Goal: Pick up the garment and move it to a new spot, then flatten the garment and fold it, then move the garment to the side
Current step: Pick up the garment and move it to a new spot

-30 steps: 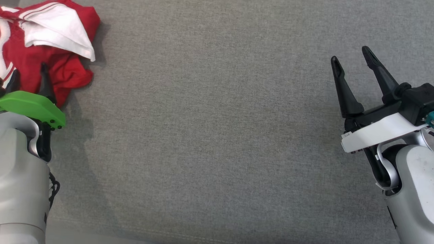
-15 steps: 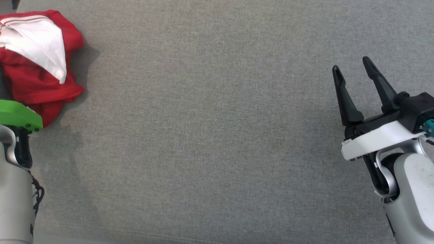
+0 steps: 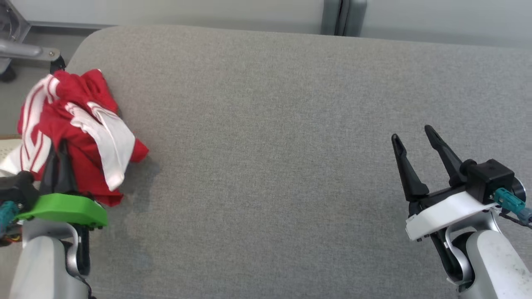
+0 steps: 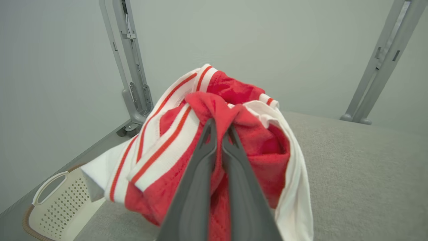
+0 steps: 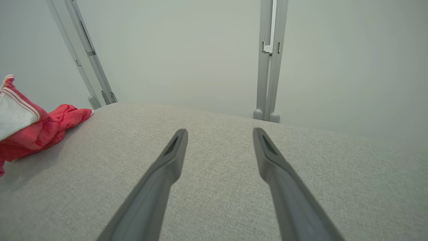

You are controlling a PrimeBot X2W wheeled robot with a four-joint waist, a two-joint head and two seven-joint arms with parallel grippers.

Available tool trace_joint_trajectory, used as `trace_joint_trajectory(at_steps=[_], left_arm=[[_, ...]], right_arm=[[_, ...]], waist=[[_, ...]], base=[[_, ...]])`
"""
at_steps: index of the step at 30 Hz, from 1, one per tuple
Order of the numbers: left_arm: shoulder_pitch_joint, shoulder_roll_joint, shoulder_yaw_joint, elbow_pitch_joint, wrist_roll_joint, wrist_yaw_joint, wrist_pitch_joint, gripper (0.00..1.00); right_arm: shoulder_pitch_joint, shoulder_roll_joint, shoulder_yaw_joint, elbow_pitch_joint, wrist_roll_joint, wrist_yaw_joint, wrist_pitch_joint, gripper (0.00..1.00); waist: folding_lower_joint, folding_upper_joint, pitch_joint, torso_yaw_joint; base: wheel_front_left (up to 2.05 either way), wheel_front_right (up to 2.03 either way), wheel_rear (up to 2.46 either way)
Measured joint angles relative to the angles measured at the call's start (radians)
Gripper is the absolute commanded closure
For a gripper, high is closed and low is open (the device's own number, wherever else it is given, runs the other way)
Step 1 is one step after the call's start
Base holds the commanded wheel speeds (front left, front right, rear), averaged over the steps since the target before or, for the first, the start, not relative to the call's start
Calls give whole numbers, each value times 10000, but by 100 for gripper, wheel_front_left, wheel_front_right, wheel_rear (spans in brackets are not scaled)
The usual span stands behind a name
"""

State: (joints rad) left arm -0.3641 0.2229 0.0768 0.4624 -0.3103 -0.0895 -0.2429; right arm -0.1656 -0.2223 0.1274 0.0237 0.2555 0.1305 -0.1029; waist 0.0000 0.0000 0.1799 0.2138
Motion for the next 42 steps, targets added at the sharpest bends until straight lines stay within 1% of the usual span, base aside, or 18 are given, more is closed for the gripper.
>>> trace_joint_trajectory(at_steps=[6,11,14,18,24,25,26,27,31,32,34,35,37,42], left_arm=[[1280,-573,-796,-1507,136,29,826,100],[1447,-1045,-1770,-2096,194,-86,1329,100],[1206,-1304,-2702,-2077,242,-232,1536,100],[454,-1530,-3902,-1760,303,-336,1567,100],[-183,-1710,-5760,-368,-27,-393,1569,100],[-187,-1722,-5988,-186,-121,-395,1532,91],[-197,-1728,-6238,4,-192,-395,1496,52],[-208,-1735,-6381,117,-305,-395,1304,0],[-402,-1747,-6713,196,-424,-385,560,0],[-425,-1745,-6715,132,-408,-299,397,0],[-419,-1751,-6504,-113,-420,-8,125,0],[-400,-1743,-6414,-198,-445,65,71,0],[-259,-1641,-6021,-591,-500,353,-69,0],[493,-1154,-5116,-1246,-660,980,-151,0]], right_arm=[[384,213,109,-36,-4,0,46,0],[401,297,201,-142,-29,0,92,0],[349,297,228,-190,-31,0,102,0],[227,288,186,-186,-19,0,58,0],[71,359,123,-31,81,0,-150,0],[50,380,111,8,88,0,-201,0],[20,414,94,48,100,0,-240,0],[-4,435,75,77,111,0,-303,0],[-28,476,6,255,142,0,-414,0],[-28,497,-17,293,142,0,-456,0],[-23,512,6,378,140,0,-479,0],[-18,514,13,397,140,0,-483,0],[36,516,-29,405,125,0,-483,0],[321,506,-148,391,38,0,-401,0]], waist=[[0,0,-740,-302],[0,0,-997,-858],[-1,0,-1043,-1322],[0,0,-966,-1982],[-1,1,-571,-3173],[0,1,-508,-3323],[0,1,-425,-3504],[0,0,-341,-3667],[0,1,-34,-4143],[0,0,21,-4223],[0,1,35,-4318],[0,1,12,-4329],[-1,0,-80,-4320],[0,0,-341,-4095]], base=[[0,0,0],[0,0,0],[0,0,0],[0,0,0],[0,0,0],[0,0,0],[0,0,0],[0,0,0],[0,0,0],[0,0,0],[0,0,0],[0,0,0],[0,0,0],[0,0,0]])
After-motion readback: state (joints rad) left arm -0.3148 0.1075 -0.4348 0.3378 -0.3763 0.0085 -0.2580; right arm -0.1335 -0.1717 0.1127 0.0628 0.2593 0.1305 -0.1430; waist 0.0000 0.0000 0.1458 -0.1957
